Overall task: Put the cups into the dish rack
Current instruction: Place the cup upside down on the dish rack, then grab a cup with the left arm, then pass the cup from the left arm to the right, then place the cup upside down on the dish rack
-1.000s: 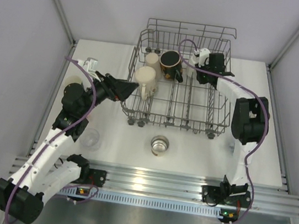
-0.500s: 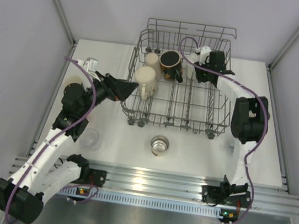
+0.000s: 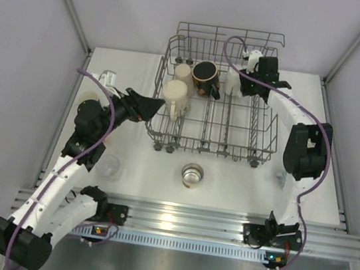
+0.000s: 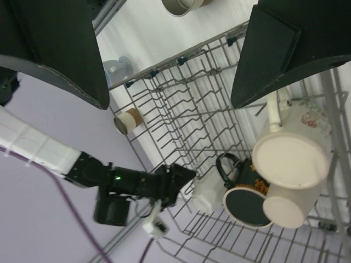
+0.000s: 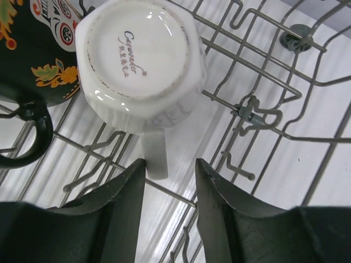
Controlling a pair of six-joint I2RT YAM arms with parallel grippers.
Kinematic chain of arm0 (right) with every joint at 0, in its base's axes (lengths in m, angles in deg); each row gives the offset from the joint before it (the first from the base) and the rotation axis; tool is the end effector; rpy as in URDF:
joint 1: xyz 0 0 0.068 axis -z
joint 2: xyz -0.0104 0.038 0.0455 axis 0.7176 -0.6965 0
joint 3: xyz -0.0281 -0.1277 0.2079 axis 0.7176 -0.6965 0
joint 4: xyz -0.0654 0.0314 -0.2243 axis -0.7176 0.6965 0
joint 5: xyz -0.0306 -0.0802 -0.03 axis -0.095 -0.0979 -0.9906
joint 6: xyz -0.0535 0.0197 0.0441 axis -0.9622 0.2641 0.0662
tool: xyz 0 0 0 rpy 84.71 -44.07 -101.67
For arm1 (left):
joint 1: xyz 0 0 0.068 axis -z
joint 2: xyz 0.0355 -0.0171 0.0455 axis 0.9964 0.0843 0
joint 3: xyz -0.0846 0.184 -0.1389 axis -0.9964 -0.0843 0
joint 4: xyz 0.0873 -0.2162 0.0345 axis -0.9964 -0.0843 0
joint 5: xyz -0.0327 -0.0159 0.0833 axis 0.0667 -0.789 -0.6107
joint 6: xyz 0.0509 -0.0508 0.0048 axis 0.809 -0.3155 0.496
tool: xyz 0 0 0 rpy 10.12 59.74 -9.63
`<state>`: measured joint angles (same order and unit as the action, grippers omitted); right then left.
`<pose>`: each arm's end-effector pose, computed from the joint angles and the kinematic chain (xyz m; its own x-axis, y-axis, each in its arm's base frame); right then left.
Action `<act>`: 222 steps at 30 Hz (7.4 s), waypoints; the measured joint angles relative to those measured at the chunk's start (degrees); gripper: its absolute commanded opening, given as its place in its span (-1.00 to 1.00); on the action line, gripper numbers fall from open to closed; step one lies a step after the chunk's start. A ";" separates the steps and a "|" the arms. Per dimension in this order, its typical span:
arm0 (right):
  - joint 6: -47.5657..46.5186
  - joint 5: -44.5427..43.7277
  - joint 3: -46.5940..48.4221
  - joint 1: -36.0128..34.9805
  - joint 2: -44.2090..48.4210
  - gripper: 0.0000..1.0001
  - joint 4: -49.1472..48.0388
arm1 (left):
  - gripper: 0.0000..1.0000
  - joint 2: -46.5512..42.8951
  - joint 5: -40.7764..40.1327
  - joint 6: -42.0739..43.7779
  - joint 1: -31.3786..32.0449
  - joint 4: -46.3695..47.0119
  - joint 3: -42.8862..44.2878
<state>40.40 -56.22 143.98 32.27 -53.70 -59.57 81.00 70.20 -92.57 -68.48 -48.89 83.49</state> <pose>0.4375 0.1108 0.2221 -0.5214 -0.3439 -0.7810 -0.4181 0.9008 -0.1176 0.1896 -0.0771 0.3375 -0.3099 -0.5602 -0.7682 0.5018 0.5899 -0.6326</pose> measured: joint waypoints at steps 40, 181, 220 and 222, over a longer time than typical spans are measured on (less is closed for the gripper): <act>41.94 8.41 -51.04 -2.12 55.80 0.03 -23.39 | 0.73 28.39 -48.19 19.37 -9.09 -54.14 34.62; 63.60 23.52 -39.54 -35.06 28.33 -1.00 -65.40 | -0.92 3.67 9.57 -43.21 -2.08 23.43 -2.14; 23.26 -10.73 -34.34 -6.05 35.12 -1.00 -20.00 | 0.96 2.80 4.31 -19.43 -1.38 -5.46 4.17; 21.49 -12.46 -32.30 -5.03 32.39 -1.00 -18.75 | 0.96 2.51 3.96 -18.88 -1.38 -6.34 4.17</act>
<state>61.89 -68.68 111.68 27.24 -21.31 -78.32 83.52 74.16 -111.45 -69.86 -55.23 87.67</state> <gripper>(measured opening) 0.183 0.980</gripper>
